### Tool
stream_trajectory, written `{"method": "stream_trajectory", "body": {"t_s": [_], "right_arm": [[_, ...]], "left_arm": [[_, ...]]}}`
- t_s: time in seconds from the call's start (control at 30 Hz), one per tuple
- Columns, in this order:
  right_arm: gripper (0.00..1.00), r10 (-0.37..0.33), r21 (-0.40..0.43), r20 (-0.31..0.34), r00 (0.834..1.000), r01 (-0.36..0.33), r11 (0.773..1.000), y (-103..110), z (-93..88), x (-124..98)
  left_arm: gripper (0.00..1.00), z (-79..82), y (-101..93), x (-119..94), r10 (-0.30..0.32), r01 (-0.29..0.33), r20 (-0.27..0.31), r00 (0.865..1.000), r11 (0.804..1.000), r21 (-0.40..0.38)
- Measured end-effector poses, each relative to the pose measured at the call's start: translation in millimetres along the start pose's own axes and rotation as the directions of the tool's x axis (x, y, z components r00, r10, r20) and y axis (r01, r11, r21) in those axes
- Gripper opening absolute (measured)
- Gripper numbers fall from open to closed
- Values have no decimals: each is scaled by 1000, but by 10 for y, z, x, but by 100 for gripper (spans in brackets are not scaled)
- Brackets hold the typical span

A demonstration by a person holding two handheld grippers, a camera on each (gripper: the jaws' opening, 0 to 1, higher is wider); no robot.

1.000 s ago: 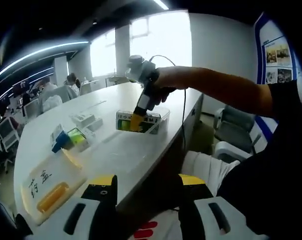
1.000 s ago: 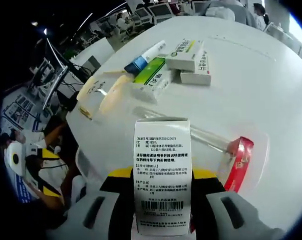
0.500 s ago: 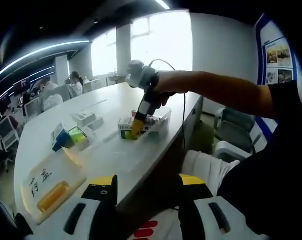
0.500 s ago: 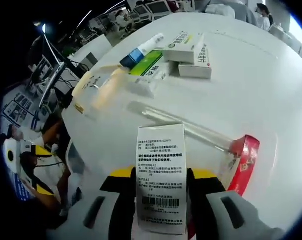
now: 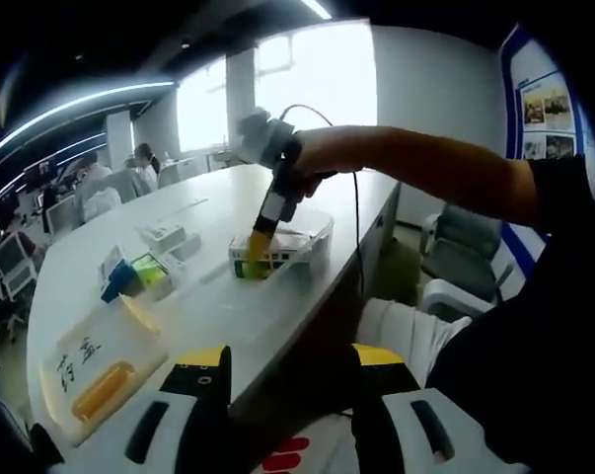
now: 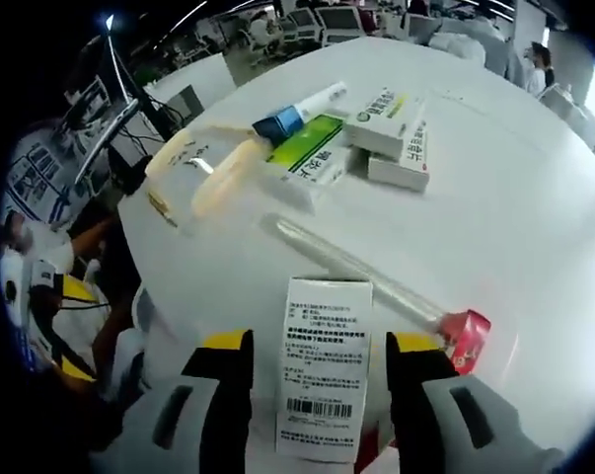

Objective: Arrange the small medicine boxes into an aligned row inside the storage area until every box is upright, visible, and separated from the surrounding clutter.

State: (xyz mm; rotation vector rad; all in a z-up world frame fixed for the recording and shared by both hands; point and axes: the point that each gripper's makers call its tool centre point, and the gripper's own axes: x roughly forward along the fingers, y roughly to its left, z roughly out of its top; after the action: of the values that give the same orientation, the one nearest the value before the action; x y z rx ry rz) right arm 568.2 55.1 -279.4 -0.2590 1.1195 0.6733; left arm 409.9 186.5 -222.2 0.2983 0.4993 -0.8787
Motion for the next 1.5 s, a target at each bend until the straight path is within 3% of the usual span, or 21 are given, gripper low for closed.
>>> {"method": "stream_trajectory", "body": {"t_s": [0.1, 0.27, 0.5, 1.03, 1.23, 1.33, 1.5], "right_arm": [[51, -17, -12, -17, 1000, 17, 1000, 12, 43, 52], [38, -96, -70, -67, 993, 91, 993, -68, 46, 100], [35, -127, 25, -75, 989, 129, 991, -100, 23, 23], [35, -121, 131, -17, 992, 122, 984, -283, 47, -110], [36, -171, 96, -14, 985, 172, 980, -360, 47, -88], [36, -218, 16, -8, 976, 218, 976, -419, 62, -71], [36, -241, -97, -3, 971, 239, 966, -407, 116, -104]], "left_arm": [[47, -11, 10, 0, 2, -2, -3, 1000, 1000, -2], [47, -46, 28, -4, 2, -2, -9, 1000, 1000, -6], [47, -77, 80, -11, 4, -4, -7, 1000, 1000, -16], [47, -108, -6, 69, -18, 18, -11, 1000, 1000, -17], [47, -44, -13, 33, -15, 15, 7, 1000, 1000, -11], [46, -42, -24, 33, -15, 16, 6, 1000, 1000, -7], [46, -76, -26, 54, -17, 17, -2, 1000, 1000, -14]]}}
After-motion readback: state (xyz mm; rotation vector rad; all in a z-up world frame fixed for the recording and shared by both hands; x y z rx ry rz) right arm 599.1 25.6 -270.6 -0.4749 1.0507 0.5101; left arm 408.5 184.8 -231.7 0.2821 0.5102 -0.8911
